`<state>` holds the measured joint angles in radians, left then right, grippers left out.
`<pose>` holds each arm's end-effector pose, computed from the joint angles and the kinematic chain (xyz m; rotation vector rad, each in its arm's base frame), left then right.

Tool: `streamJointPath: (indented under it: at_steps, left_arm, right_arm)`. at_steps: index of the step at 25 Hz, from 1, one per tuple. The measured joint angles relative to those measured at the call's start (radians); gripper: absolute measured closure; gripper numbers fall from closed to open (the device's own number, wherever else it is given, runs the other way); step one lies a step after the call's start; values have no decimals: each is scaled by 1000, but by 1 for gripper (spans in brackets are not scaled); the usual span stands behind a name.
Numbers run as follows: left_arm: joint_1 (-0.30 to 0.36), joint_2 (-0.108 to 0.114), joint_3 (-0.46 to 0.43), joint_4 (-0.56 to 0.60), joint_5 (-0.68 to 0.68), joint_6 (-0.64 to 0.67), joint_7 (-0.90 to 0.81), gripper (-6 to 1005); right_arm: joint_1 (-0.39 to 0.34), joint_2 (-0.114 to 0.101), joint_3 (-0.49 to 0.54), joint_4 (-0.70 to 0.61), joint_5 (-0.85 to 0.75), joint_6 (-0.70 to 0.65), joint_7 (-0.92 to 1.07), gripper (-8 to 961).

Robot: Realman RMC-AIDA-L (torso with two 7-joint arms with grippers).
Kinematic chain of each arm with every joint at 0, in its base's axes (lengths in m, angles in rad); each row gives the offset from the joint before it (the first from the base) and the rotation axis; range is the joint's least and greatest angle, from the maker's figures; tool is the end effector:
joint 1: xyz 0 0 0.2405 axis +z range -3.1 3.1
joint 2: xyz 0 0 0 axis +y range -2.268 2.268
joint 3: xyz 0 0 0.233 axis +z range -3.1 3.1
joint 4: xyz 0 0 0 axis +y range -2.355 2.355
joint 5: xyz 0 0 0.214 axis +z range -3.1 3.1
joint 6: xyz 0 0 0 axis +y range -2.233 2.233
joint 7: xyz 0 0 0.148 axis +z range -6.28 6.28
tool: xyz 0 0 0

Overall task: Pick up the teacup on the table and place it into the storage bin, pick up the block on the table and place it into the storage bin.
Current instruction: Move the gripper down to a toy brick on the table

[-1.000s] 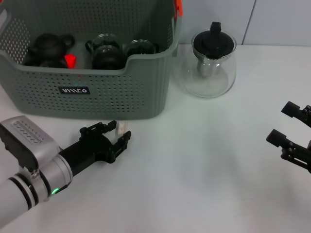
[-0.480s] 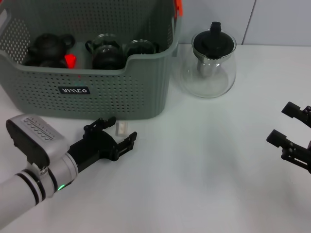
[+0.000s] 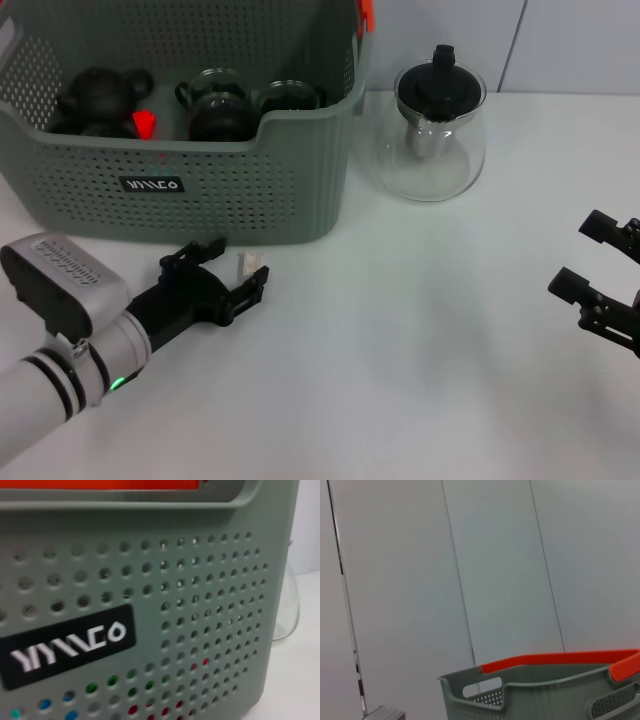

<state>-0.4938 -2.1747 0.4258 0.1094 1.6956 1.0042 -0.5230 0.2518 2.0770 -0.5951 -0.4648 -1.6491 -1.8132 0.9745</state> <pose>-0.3068 0.3010 -0.0881 -2.2131 -0.6252 -0.4984 0.2869 0.2368 0.0282 -2.3334 0.4672 1.1758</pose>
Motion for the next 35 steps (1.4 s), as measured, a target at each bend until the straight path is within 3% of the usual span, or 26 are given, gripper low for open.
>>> streamJointPath:
  at_steps: [10,24,30,35]
  left_arm:
    - [20,3,-2,3,9,34,-2,266]
    - [-8,3,66,-1,13,30,-91,264]
    - [-6,3,205,4,18,89,-92,265]
    - [63,3,233,76,34,227,-99,266]
  right_arm:
    - [4,-2,0,0,0,0,8,73]
    - [1,-2,0,0,0,0,9,74]
    - [0,-2,0,0,0,0,9,73]
    - [-1,-3,0,0,0,0,9,74]
